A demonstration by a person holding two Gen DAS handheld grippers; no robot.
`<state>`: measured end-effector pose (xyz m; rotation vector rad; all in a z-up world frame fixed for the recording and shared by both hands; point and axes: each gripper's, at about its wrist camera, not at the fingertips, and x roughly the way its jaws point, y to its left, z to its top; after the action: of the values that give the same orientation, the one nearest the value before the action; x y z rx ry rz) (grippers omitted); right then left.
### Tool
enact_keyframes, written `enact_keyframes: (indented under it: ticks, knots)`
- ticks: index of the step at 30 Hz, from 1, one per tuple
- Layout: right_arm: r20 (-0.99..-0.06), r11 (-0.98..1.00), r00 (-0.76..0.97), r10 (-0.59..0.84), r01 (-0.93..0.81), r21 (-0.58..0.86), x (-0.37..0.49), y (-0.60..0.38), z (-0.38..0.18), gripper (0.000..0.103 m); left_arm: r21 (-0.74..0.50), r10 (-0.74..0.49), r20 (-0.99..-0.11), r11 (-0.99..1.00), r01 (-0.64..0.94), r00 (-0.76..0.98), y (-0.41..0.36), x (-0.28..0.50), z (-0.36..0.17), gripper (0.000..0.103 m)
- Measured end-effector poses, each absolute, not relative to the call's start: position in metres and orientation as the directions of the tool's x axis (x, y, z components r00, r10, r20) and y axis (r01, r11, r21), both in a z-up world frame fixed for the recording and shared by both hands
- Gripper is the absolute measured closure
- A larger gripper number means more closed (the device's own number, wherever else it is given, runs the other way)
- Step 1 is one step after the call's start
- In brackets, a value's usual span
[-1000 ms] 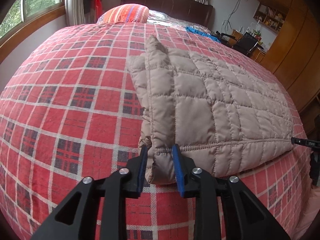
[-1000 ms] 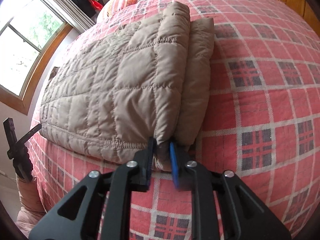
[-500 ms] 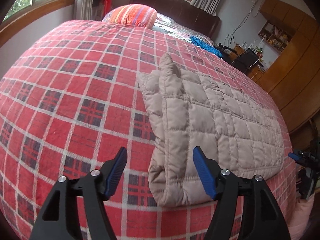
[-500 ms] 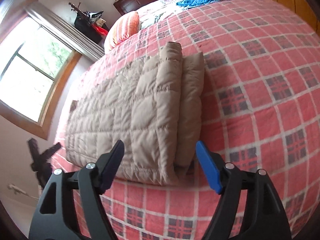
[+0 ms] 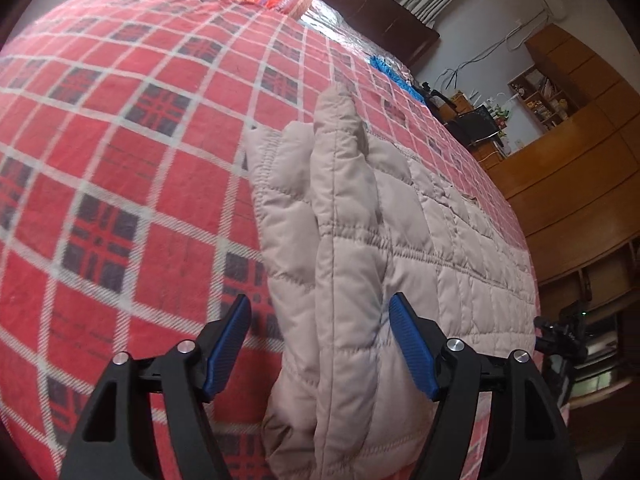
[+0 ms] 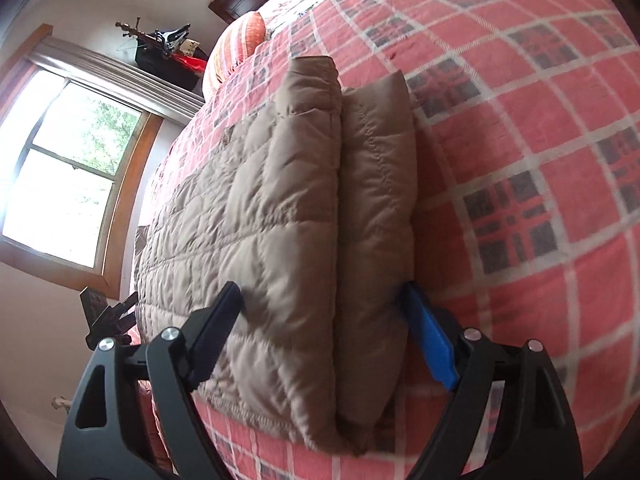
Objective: Fold large clothes
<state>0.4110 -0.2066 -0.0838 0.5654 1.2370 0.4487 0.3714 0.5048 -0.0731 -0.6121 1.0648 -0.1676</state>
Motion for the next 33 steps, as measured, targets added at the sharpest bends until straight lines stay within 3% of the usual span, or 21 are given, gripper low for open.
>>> enact_keyframes:
  ticks: [4, 9, 11, 16, 19, 25, 33]
  knots:
    - [-0.738, 0.767, 0.266, 0.621, -0.012, 0.641, 0.419, -0.201, -0.094, 0.019, -0.564, -0.432, -0.758, 0.810, -0.159, 0.489, 0.503, 0.387, -0.083, 0.026]
    - [-0.729, 0.761, 0.266, 0.631, -0.033, 0.648, 0.426, -0.200, -0.097, 0.020, -0.570, -0.451, -0.751, 0.811, -0.130, 0.483, 0.488, 0.397, -0.083, 0.029]
    - [-0.736, 0.770, 0.267, 0.622, -0.040, 0.637, 0.430, -0.191, -0.096, 0.027, -0.562, -0.446, -0.756, 0.818, -0.125, 0.478, 0.482, 0.398, -0.084, 0.039]
    - [-0.691, 0.721, 0.241, 0.681, -0.059, 0.690, 0.432, -0.186, -0.097, 0.070, -0.597, -0.472, -0.739, 0.789, -0.143, 0.480, 0.478, 0.399, -0.083, 0.063]
    - [-0.679, 0.716, 0.259, 0.687, -0.083, 0.693, 0.427, -0.185, -0.088, 0.080, -0.599, -0.468, -0.733, 0.789, -0.140, 0.494, 0.477, 0.396, -0.078, 0.076]
    - [-0.676, 0.723, 0.283, 0.680, -0.110, 0.682, 0.419, -0.185, -0.067, 0.087, -0.586, -0.439, -0.711, 0.801, -0.119, 0.549, 0.473, 0.383, -0.050, 0.085]
    - [-0.682, 0.751, 0.320, 0.658, -0.207, 0.627, 0.386, -0.179, -0.001, 0.089, -0.552, -0.420, -0.678, 0.833, -0.040, 0.603, 0.457, 0.352, 0.007, 0.088]
